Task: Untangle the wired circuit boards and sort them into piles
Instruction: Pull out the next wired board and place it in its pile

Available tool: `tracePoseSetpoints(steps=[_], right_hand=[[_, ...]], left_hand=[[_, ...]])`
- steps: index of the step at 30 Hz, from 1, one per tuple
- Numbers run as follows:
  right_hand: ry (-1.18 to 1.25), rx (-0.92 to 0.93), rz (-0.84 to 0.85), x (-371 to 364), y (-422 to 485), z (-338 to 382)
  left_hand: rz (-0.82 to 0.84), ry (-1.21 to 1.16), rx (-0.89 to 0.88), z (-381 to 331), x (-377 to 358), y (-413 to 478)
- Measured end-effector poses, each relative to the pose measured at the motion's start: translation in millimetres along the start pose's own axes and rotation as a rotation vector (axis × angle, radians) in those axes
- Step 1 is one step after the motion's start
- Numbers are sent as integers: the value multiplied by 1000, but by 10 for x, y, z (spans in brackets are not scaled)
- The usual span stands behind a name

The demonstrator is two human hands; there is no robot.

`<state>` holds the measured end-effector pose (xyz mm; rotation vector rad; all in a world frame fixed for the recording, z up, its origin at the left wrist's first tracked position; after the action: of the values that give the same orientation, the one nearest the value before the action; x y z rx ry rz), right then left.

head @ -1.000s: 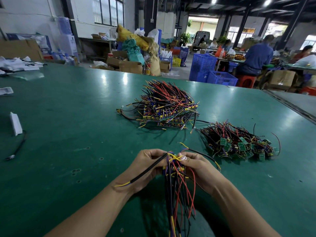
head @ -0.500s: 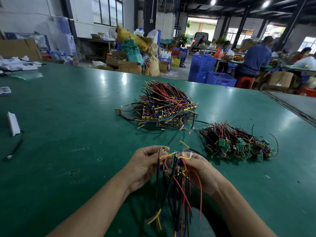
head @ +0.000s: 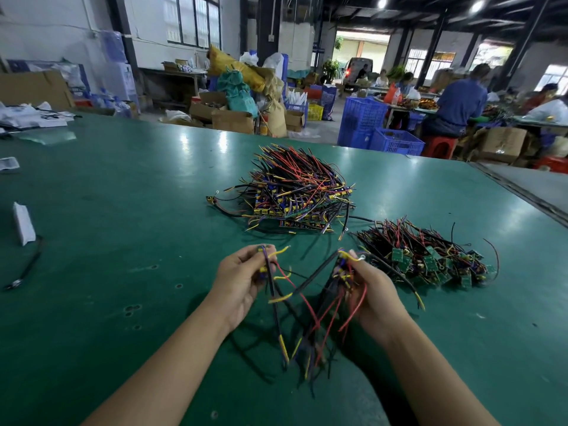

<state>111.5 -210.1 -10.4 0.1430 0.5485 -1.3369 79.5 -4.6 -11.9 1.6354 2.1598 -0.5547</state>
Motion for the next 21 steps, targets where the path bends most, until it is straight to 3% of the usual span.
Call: tracePoseSetpoints(steps=[2, 4, 9, 16, 18, 21], right_hand=[[55, 21, -22, 56, 20, 42], [-49, 36, -38, 100, 35, 53], [-584, 120, -170, 103, 32, -59], [-1443, 366, -184, 7, -20, -48], [-1519, 404, -186, -20, -53, -46], [-1649, 377, -307, -58, -113, -29]], left_hand=[[-73, -6, -3, -42, 42, 36], [-83, -25, -3, -89, 87, 53], [-168, -213, -23, -191, 245, 144], [-204, -291, -89, -229, 243, 139], [-167, -227, -106, -212, 199, 124], [-155, 68, -135, -165, 146, 92]])
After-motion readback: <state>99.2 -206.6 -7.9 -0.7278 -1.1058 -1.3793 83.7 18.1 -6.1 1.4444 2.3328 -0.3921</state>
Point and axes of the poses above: each hand's wrist, its own y-axis towards the middle knuckle, its own x-axis out of the back of the hand, z = x × y, the point moved 1 cm from there along y, towards the middle knuckle, and after that the axes turned 1 degree about -x, right-handed, at the moved point
